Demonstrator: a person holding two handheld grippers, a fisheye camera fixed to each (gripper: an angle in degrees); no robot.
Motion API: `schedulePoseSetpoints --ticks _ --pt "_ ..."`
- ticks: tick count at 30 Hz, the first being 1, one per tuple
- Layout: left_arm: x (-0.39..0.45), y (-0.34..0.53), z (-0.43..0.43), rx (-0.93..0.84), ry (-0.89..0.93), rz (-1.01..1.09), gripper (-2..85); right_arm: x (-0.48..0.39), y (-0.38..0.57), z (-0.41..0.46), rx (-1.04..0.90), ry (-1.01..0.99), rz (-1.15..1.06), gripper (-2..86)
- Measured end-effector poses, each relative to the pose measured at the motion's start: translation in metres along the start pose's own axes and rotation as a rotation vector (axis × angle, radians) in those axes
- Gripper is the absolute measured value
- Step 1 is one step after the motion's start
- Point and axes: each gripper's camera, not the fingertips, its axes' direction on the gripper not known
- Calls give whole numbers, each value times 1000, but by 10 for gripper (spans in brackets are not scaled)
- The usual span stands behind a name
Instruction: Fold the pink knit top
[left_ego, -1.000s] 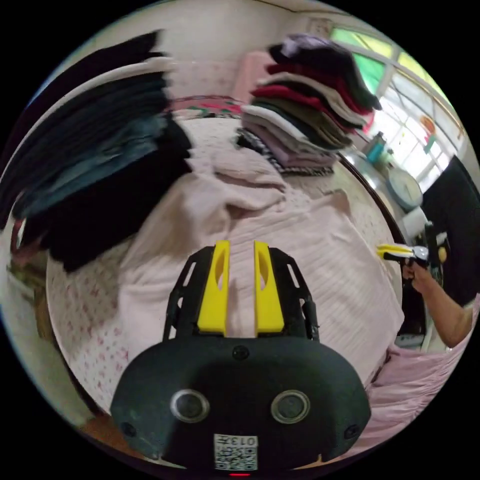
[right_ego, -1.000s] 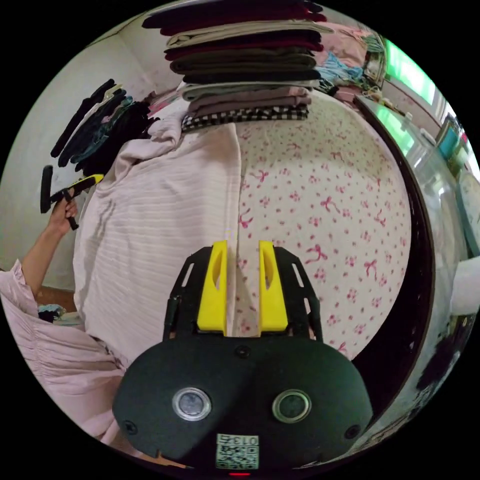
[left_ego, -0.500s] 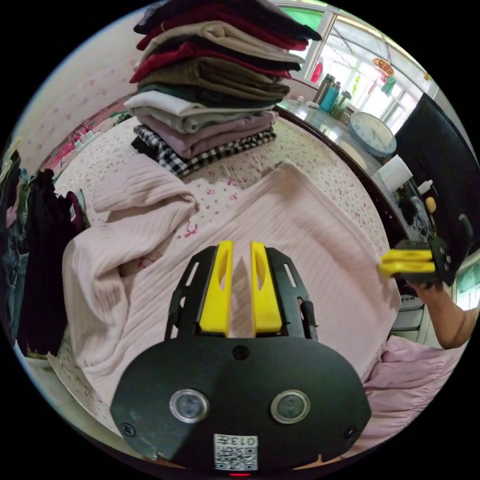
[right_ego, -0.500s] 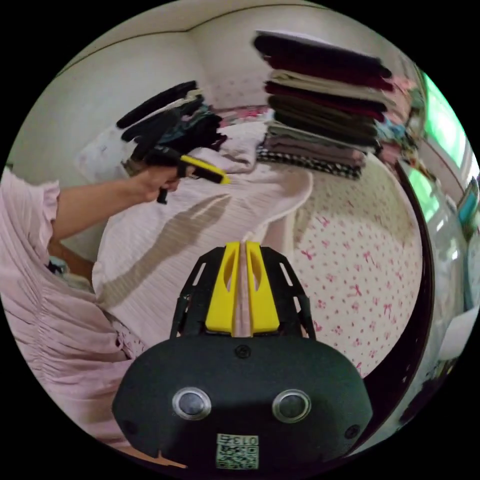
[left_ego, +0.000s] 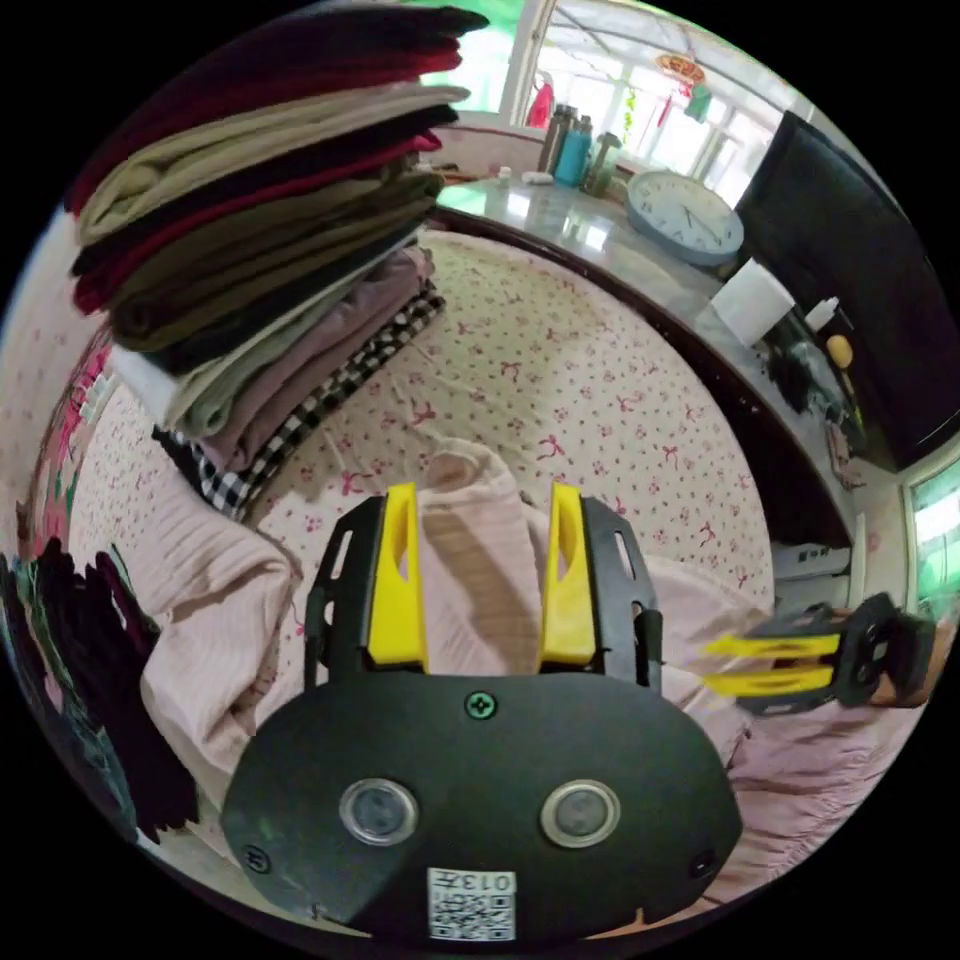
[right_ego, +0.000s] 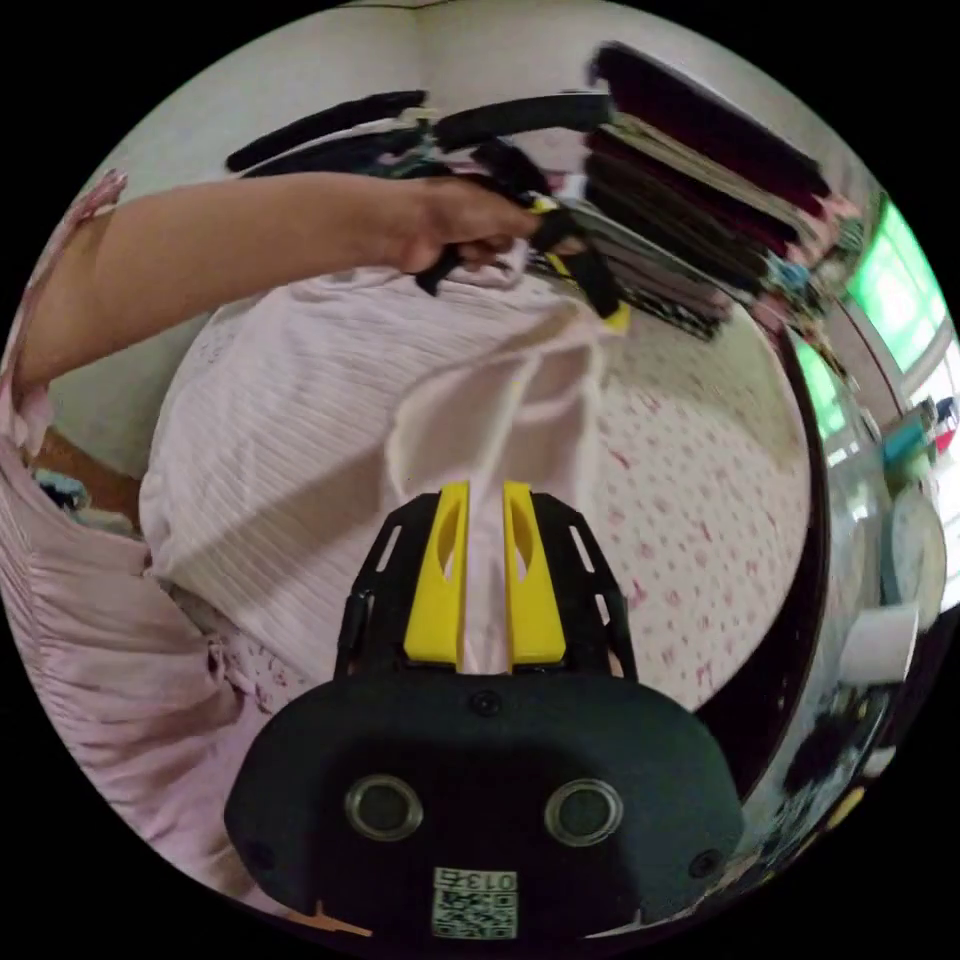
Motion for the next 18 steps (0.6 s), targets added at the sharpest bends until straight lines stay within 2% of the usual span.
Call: schedulePoseSetpoints --ticks 2,5,8,13,16,18 --pt "6 -12 24 -82 -64 32 144 25 27 -4 -41 62 121 72" --pt "4 -18 42 -137 -99 56 59 54 63 -4 -134 38 270 76" --pt "-7 -15 27 -65 -105 27 32 52 83 0 -190 -4 294 61" --pt "-32 -18 -8 48 -73 0 20 36 90 -18 -178 52 194 26" --pt "-37 -22 -27 158 -74 23 21 44 108 -57 -97 42 268 21" --pt "-42 -26 -21 171 -49 13 25 43 133 -80 -67 48 345 22"
